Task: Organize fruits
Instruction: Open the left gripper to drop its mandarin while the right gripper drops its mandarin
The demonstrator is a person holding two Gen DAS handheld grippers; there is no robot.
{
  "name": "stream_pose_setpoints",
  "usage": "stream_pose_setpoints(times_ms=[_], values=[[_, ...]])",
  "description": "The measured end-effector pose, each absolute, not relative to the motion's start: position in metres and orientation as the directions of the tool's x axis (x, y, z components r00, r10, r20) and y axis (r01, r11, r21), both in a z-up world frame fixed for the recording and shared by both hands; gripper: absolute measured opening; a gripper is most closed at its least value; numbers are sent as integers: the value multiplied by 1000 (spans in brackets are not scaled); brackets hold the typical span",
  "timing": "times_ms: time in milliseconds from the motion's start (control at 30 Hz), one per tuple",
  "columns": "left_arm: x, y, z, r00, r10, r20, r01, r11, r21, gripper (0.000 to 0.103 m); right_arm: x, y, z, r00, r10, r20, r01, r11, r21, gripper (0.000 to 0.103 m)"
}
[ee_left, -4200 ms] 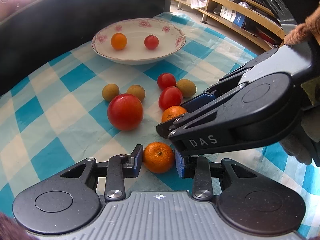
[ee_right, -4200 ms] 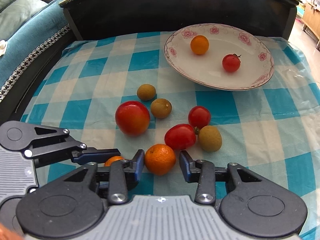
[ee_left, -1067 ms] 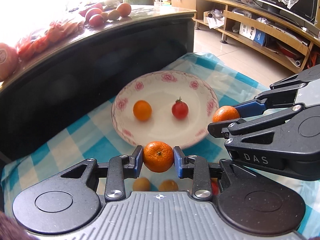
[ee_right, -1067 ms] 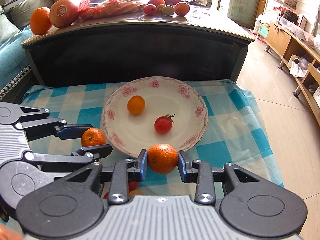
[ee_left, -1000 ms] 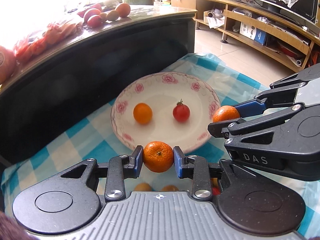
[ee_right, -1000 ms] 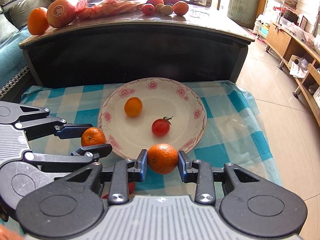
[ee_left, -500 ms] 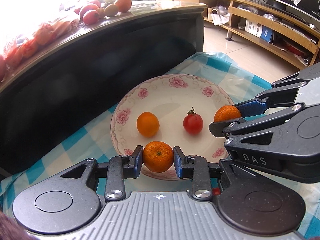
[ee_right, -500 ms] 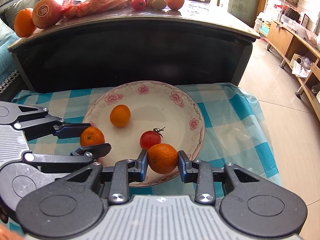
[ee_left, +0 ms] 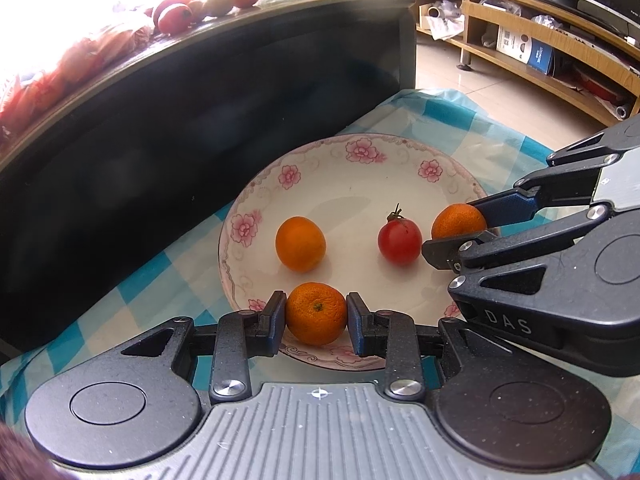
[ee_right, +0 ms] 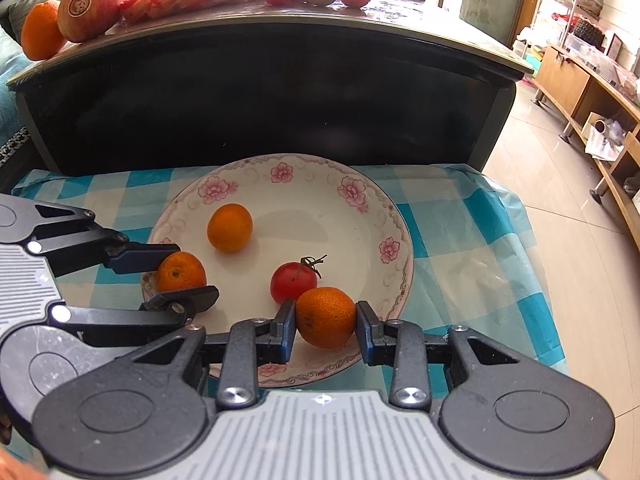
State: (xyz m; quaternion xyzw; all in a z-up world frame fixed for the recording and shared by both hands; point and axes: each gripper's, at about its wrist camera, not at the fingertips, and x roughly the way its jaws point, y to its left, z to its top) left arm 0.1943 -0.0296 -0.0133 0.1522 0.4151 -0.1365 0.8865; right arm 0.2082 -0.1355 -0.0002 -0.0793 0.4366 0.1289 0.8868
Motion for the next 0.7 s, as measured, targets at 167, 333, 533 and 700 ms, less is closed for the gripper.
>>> stream_pose_setpoints(times_ms=[167, 333, 533, 700], values=[[195, -30, -15, 622, -109, -776, 366, 916, 165, 39, 209, -135, -2, 587, 157, -794, -300, 953, -33, 36], [195, -31, -16, 624, -104, -774, 366, 915, 172, 39, 209, -133, -2, 591, 149, -793, -302, 952, -46, 37], [195, -30, -14, 631, -94, -770, 355, 918, 179, 45, 209, -134, -1, 593, 147, -792, -293, 955, -42, 37], [196, -27, -11, 634, -94, -767, 346, 922, 173, 50, 211, -137, 2, 590, 149, -794, -282, 959, -30, 37]])
